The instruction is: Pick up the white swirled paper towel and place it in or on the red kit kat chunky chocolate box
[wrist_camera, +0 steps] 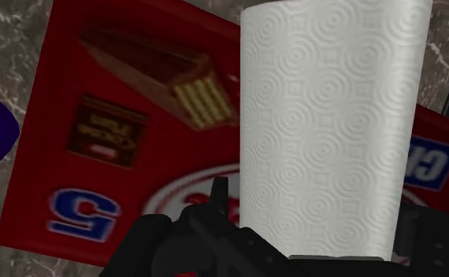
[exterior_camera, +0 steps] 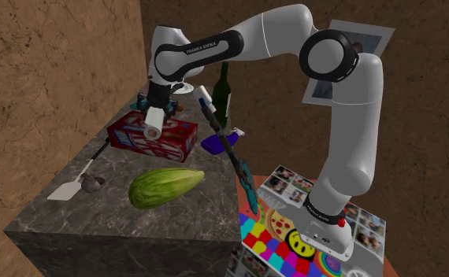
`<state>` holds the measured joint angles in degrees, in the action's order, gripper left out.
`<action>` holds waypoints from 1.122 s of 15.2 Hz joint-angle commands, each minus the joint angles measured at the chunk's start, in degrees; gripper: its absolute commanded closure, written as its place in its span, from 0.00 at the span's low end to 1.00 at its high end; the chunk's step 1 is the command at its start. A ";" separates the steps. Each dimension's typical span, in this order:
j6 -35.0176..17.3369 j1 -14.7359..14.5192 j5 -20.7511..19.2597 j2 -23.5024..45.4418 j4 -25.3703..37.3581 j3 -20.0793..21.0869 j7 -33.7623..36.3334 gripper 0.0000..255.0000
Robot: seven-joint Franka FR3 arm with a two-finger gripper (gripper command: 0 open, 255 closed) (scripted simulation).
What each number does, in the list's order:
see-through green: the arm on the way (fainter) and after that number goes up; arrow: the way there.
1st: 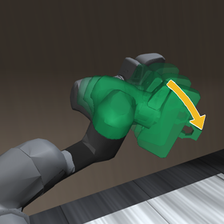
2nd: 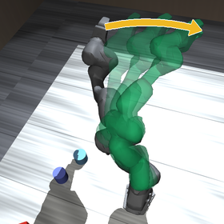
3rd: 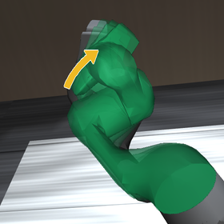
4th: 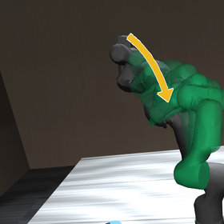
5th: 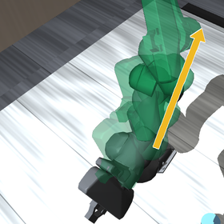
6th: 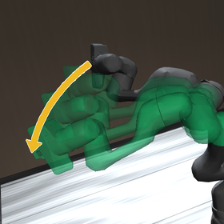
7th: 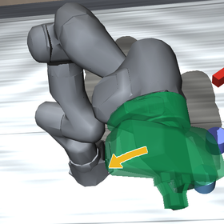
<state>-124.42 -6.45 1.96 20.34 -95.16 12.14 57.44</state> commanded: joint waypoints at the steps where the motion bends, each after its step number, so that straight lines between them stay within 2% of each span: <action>1: 0.00 0.00 0.00 0.01 -0.02 0.00 0.00 0.00; 5: -0.02 -0.01 0.00 0.03 -0.02 0.00 0.01 0.00; 9: 5.85 0.62 0.63 -3.16 2.67 0.08 -0.36 0.00; 17: 5.85 0.62 0.63 -3.16 2.67 0.08 -0.36 0.00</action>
